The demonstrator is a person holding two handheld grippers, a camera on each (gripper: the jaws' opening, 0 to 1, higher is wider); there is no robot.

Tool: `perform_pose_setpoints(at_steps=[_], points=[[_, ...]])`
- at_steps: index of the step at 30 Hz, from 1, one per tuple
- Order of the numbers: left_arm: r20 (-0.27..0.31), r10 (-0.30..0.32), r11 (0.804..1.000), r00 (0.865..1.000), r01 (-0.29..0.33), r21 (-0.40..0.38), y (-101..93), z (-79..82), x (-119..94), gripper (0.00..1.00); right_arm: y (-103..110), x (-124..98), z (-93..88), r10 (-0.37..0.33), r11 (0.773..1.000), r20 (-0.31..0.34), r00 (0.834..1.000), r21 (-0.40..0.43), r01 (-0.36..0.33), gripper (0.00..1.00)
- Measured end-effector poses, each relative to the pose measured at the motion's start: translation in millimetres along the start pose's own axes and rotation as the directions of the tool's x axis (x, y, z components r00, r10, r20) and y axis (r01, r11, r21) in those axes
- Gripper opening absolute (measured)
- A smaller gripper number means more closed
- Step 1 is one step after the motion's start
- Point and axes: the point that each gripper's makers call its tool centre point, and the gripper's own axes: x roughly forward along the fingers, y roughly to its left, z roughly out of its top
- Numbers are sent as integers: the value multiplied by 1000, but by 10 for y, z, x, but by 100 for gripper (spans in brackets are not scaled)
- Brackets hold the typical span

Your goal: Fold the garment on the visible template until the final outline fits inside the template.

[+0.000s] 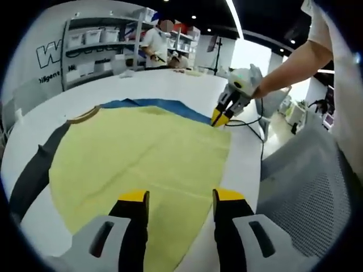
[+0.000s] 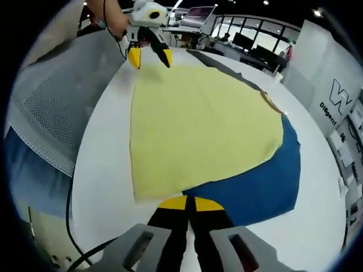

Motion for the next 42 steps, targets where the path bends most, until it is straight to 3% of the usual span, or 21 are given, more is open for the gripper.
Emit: perform_pose_setpoints(at_steps=[5,8,11,13,15,19,22,25,26,27,31,35,38,42], points=[[1,4,1000,1000,-4,-2,2,5,-3,42,-79,-89,5,-38,997,34,999,71,35,0],[-1,5,1000,1000,-5,-5,-1,-1,3,41,-172,-165,-27,-82,983,60,995,170,70,0],[0,2,1000,1000,-2,-4,-8,-3,17,41,-314,-254,-56,-134,938,105,985,335,92,0],[1,0,1000,1000,0,-4,-14,6,24,41,-391,-309,-96,-164,915,116,980,390,106,0],[2,-2,1000,1000,2,-3,-15,15,32,41,-505,-370,-121,-201,878,139,970,465,115,0],[3,-3,1000,1000,3,-2,-6,25,35,41,-635,-444,-192,-248,830,146,958,541,133,0],[4,-1,1000,1000,1,-4,5,30,32,40,-647,-425,-274,-250,830,125,960,538,146,0],[4,-2,1000,1000,2,-3,4,28,29,40,-601,-382,-313,-229,845,103,968,515,145,0],[5,-2,1000,1000,2,-3,4,29,28,40,-621,-393,-314,-237,836,109,965,530,146,0],[5,0,1000,1000,0,-5,6,30,27,40,-672,-423,-273,-267,802,136,954,581,141,0],[2,0,1000,1000,0,-7,1,18,29,40,-821,-522,-278,-321,766,145,936,621,166,0],[5,1,1000,1000,-1,-9,4,16,34,40,-990,-674,-235,-380,713,161,911,679,177,0],[7,2,1000,1000,-2,-10,0,23,35,40,-1138,-785,-250,-436,656,170,884,733,183,0],[8,4,1000,1000,-4,-11,1,21,28,40,-1276,-910,-277,-482,616,166,860,762,198,0]])
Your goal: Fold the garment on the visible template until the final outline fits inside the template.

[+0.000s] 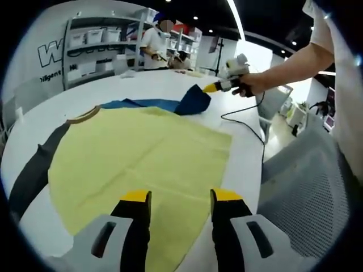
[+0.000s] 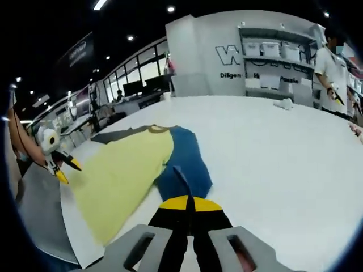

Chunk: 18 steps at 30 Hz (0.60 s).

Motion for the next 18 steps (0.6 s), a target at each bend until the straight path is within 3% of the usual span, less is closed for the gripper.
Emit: perform_pose_setpoints(at_steps=[11,18], points=[[-3,3,1000,1000,-3,0,-3,1,-7,40,-394,-72,149,-100,992,55,993,79,96,0],[-4,3,1000,1000,-3,2,4,21,0,40,-729,-156,197,-194,967,97,976,187,174,0]])
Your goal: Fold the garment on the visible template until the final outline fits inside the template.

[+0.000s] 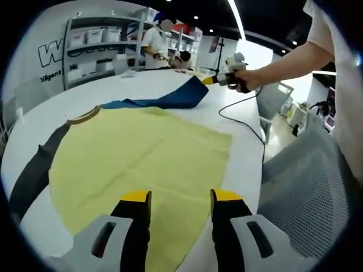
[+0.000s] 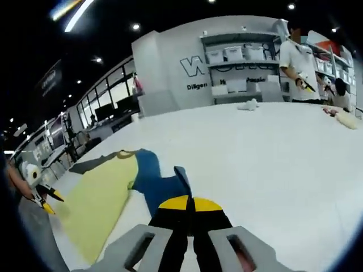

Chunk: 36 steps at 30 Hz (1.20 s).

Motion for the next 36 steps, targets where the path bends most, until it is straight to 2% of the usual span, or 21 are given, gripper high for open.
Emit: perform_pose_setpoints(at_steps=[9,23,28,36], points=[[-7,6,1000,1000,-6,4,26,26,-8,40,-315,69,114,-69,997,18,997,40,69,0],[-24,33,999,999,-32,2,101,76,-23,40,-771,375,262,-138,989,2,990,49,138,0],[-31,38,999,999,-38,-7,89,62,-12,40,-876,447,256,-151,987,-15,988,48,151,0],[-39,48,999,998,-49,-20,104,47,15,40,-1115,473,87,-204,973,-59,977,94,209,0]])
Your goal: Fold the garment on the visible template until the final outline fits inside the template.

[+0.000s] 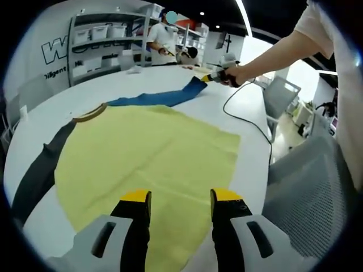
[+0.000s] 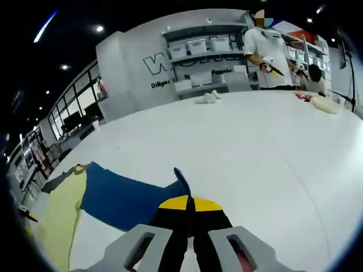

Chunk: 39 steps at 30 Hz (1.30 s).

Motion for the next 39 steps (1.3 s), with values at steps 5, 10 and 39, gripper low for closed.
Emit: perform_pose_setpoints(at_steps=[5,10,39], points=[[-2,3,1000,1000,-3,-6,18,-4,19,40,-110,24,-167,-37,999,-45,998,34,38,0],[-4,4,1000,1000,-4,-10,28,-11,33,40,-153,9,-283,-72,995,-64,995,68,76,0],[11,26,999,1000,-26,-27,78,4,6,40,-329,3,-304,-167,984,-110,980,42,173,0]])
